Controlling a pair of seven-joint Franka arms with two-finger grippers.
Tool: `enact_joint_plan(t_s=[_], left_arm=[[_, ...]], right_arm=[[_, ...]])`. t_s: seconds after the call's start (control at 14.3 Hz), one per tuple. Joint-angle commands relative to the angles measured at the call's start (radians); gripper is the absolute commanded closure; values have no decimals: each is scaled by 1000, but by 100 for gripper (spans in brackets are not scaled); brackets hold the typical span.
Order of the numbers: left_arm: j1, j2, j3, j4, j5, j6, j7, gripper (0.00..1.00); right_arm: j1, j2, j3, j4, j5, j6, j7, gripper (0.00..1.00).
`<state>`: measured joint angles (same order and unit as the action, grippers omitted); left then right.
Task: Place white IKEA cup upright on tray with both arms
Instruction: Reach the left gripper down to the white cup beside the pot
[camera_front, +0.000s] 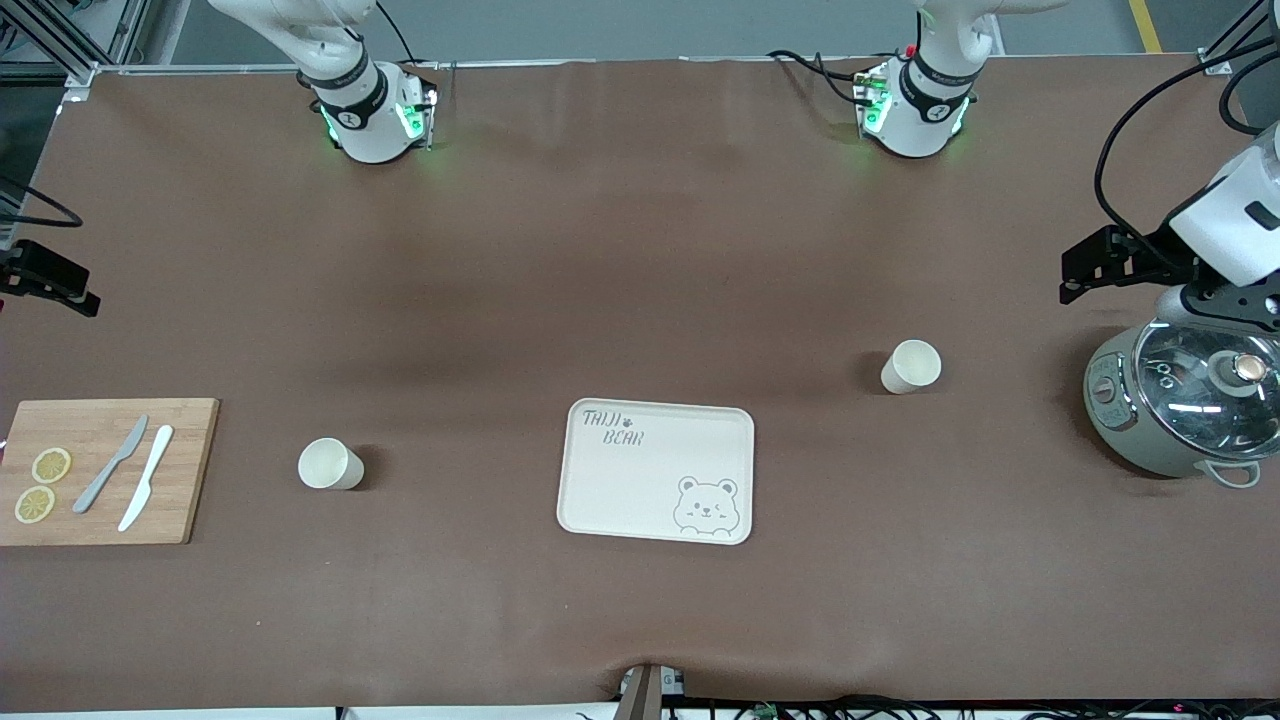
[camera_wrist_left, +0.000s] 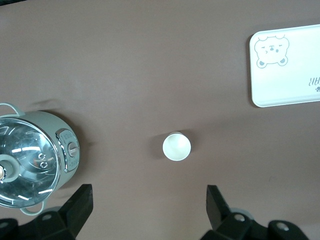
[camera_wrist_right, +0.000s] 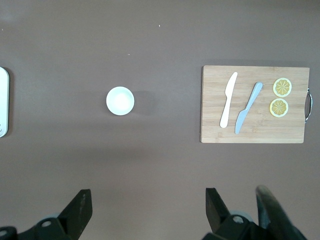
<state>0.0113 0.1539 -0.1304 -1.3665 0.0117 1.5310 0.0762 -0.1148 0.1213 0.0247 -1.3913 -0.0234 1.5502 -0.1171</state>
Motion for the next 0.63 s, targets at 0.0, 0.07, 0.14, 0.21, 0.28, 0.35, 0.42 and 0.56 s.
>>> enact_joint_plan(t_s=[0.0, 0.07, 0.14, 0.21, 0.28, 0.35, 0.42, 0.56], left_arm=[[-1, 22, 1, -3, 4, 26, 2, 0], [-1, 22, 1, -5, 4, 27, 4, 0], [1, 33, 1, -9, 5, 35, 4, 0], [1, 35, 0, -20, 4, 52, 5, 0], [1, 35, 0, -42, 4, 75, 5, 0], [4, 26, -2, -86, 2, 104, 10, 0], [12, 4, -2, -142, 2, 142, 10, 0], [13, -52, -2, -296, 1, 252, 8, 0]], right_arm=[[-31, 6, 15, 17, -1, -12, 11, 0], [-31, 6, 15, 17, -1, -12, 10, 0], [-31, 6, 15, 17, -1, -12, 10, 0], [-31, 6, 15, 15, -1, -13, 10, 0], [-31, 6, 15, 17, -1, -12, 10, 0], [-31, 6, 15, 17, -1, -12, 10, 0], [-31, 6, 15, 17, -1, -13, 10, 0], [-31, 6, 15, 15, 0, -13, 11, 0]])
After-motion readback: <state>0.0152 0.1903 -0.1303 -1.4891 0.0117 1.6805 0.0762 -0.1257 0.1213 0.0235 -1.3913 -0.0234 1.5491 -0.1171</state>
